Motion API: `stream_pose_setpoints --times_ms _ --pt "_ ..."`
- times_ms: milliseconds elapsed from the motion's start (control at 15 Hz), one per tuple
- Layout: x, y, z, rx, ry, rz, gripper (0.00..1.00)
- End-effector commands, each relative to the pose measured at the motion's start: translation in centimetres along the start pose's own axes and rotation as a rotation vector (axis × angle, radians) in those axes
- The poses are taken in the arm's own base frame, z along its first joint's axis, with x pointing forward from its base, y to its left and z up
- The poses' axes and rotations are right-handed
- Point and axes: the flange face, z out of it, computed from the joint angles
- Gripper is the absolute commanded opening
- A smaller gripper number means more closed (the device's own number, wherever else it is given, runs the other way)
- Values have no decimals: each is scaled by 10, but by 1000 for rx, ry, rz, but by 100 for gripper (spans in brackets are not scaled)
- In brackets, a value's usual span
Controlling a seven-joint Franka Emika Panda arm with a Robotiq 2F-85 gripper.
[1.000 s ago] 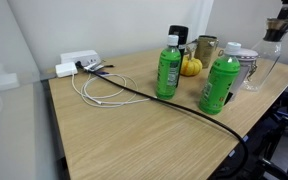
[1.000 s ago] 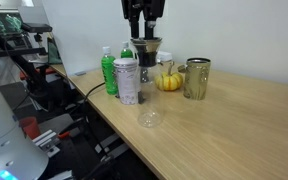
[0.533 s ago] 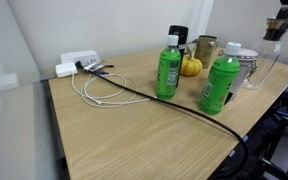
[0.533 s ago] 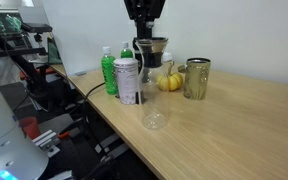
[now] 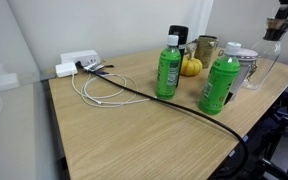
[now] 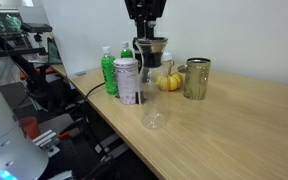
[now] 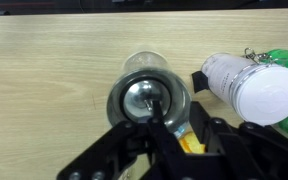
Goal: Remove the stopper from the cylinder
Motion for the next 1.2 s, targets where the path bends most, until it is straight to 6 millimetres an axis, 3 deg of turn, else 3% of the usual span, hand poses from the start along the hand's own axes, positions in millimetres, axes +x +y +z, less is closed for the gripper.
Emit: stream_pose_setpoints --times_ms 0,267,533,733,1133 --pt "2 1 -2 -14 14 8 32" --pt "2 4 -5 -20 27 27 28" --pt "2 9 -4 -19 33 53 44" --pt "2 14 -3 -20 32 66 43" --pt "-1 17 -2 -16 26 80 20"
